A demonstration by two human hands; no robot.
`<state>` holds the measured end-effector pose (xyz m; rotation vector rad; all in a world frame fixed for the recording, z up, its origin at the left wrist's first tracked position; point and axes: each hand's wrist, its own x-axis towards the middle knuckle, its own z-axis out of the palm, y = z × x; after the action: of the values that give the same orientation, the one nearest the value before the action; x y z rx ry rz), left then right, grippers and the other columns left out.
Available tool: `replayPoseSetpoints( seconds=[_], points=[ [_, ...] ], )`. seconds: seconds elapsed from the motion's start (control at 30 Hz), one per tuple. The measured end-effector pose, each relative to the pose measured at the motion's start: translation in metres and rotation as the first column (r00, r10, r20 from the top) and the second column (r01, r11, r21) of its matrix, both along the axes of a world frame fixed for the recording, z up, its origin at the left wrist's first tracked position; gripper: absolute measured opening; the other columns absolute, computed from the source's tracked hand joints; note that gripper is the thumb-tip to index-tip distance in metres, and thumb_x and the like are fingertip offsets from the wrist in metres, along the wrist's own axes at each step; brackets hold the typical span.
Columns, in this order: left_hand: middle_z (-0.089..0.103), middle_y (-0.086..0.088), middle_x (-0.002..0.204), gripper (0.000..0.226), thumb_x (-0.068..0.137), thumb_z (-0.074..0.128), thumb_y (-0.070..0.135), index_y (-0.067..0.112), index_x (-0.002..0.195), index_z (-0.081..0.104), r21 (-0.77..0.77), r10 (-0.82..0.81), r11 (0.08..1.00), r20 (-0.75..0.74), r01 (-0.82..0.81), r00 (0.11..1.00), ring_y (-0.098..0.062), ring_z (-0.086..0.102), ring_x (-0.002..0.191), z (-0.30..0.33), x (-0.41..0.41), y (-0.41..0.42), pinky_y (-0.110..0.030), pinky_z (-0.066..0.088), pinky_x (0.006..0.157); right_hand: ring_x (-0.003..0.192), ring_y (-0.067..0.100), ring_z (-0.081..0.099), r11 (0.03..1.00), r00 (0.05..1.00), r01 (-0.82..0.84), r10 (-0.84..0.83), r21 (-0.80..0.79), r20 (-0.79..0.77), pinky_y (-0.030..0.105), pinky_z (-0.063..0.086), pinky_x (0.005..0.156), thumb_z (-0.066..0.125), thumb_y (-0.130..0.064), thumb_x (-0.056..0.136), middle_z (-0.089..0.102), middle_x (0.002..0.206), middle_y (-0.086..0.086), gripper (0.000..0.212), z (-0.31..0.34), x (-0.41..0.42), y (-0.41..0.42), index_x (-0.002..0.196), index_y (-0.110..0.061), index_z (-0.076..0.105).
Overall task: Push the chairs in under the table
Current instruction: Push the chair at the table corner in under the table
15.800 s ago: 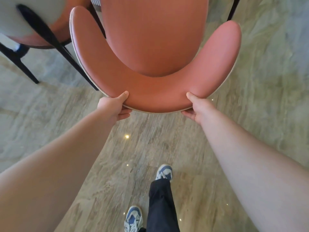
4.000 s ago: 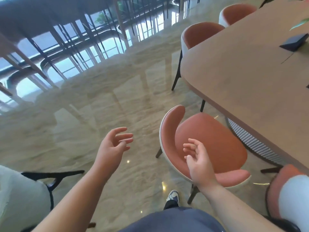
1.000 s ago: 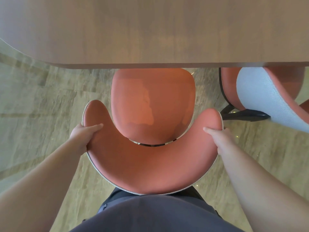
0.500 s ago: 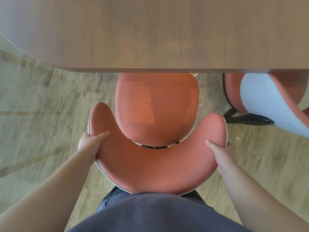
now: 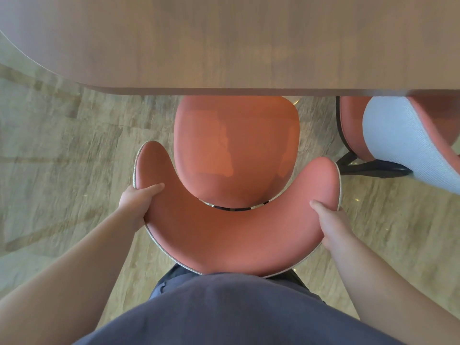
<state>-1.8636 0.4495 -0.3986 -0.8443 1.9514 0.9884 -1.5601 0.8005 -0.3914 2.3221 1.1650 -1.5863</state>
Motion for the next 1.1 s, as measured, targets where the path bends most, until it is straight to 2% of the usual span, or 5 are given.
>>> replayPoseSetpoints(
  seconds=[0.2,0.43,0.63,0.8,1.1],
  points=[
    [0.074,-0.002,0.101,0.046,0.072,0.089,0.033,0.023,0.109,0.063,-0.073,-0.096,0.993,-0.111,0.088,0.989,-0.026,0.074,0.089,-0.002,0.002,0.003,-0.036,0.059,0.068,0.1,0.025,0.069,0.999,0.999,-0.04,0.04,0.026,-0.024,0.043,0.055,0.087,0.091,-0.044,0.067,0.069,0.115,0.0,0.087,0.001,0.002,0.0,0.139,-0.017,0.05],
    [0.074,0.001,0.101,0.034,0.082,0.082,0.024,0.028,0.109,0.064,-0.063,-0.138,0.99,-0.16,0.129,0.977,-0.024,0.073,0.09,-0.004,0.003,0.001,-0.037,0.058,0.071,0.092,0.023,0.07,0.999,0.998,0.017,-0.02,-0.048,-0.062,0.036,0.054,0.072,0.085,-0.023,0.076,0.068,0.105,-0.002,0.057,-0.008,0.005,0.007,0.121,-0.021,0.051],
    [0.075,-0.003,0.101,0.024,0.083,0.08,0.018,0.027,0.101,0.066,-0.044,-0.161,0.987,-0.202,0.155,0.966,-0.027,0.074,0.09,0.002,0.003,0.0,-0.042,0.061,0.078,0.088,0.021,0.068,0.99,0.996,-0.089,0.091,0.114,-0.014,0.041,0.052,0.082,0.079,-0.024,0.078,0.068,0.1,-0.003,0.04,-0.008,0.009,0.004,0.112,-0.019,0.057],
    [0.074,-0.005,0.099,0.022,0.083,0.079,0.016,0.027,0.094,0.063,-0.025,-0.197,0.98,-0.274,0.198,0.941,-0.026,0.074,0.087,0.015,-0.019,0.017,-0.034,0.057,0.065,0.082,0.016,0.065,0.966,0.986,-0.146,0.16,0.214,-0.049,0.035,0.049,0.073,0.076,-0.022,0.082,0.066,0.091,-0.006,0.026,0.008,-0.011,0.024,0.103,-0.021,0.059],
    [0.074,-0.004,0.097,0.021,0.082,0.077,0.017,0.026,0.094,0.063,-0.004,-0.202,0.977,-0.343,0.213,0.917,-0.023,0.073,0.084,0.025,-0.048,0.047,-0.032,0.056,0.063,0.08,0.014,0.068,0.931,0.965,-0.185,0.233,0.315,-0.12,0.028,0.048,0.068,0.074,-0.019,0.078,0.072,0.093,-0.009,0.025,0.017,-0.048,0.059,0.102,-0.025,0.066]
  ],
)
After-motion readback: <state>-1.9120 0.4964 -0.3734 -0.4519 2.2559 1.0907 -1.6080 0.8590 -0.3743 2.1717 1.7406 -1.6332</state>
